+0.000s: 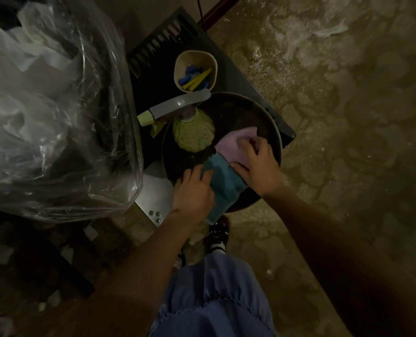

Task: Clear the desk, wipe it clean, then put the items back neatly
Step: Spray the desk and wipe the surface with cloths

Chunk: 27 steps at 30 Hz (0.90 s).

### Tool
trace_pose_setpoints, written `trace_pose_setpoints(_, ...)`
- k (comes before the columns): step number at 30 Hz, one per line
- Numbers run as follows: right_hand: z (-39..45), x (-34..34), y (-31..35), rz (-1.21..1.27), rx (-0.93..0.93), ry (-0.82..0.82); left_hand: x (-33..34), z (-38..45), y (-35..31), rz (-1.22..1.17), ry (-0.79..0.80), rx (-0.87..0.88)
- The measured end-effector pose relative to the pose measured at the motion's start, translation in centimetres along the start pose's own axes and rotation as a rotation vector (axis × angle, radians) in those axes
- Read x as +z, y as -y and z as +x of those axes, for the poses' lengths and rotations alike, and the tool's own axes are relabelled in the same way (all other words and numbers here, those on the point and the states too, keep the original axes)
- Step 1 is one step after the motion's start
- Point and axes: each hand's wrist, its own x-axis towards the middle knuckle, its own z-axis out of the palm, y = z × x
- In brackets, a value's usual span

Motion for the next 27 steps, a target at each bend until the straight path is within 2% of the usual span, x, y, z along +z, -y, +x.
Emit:
trace_pose_setpoints(5,0.0,0.3,0.4,0.032,-0.046,0.026,0.3,-0.1,-0.1,0.008,-0.013,-0.002)
trace_pose_setpoints(11,-0.7,-1.3,0.2,0.074,0.054,-0.008,0.3,-1.1,-0.2,0.022,0.014,0.005)
trace_pose_setpoints(16,-3.4,-5.2,-0.5,0.120,0.082,-0.046,-0.4,-3.1,-0.6,0.078,0.070,-0.001)
trace_pose_setpoints(23,-8.6,-14.1,3.1,0.174,-0.006,-0.048,-6.7,-9.2,-1.7,0.026,0.032,-0.020)
trace_pose_setpoints(27,-11.2,-18.8,8.2,0.189,-0.055,-0.090,-11.8,-14.3,-1.8,0.003,-0.077,-0.049)
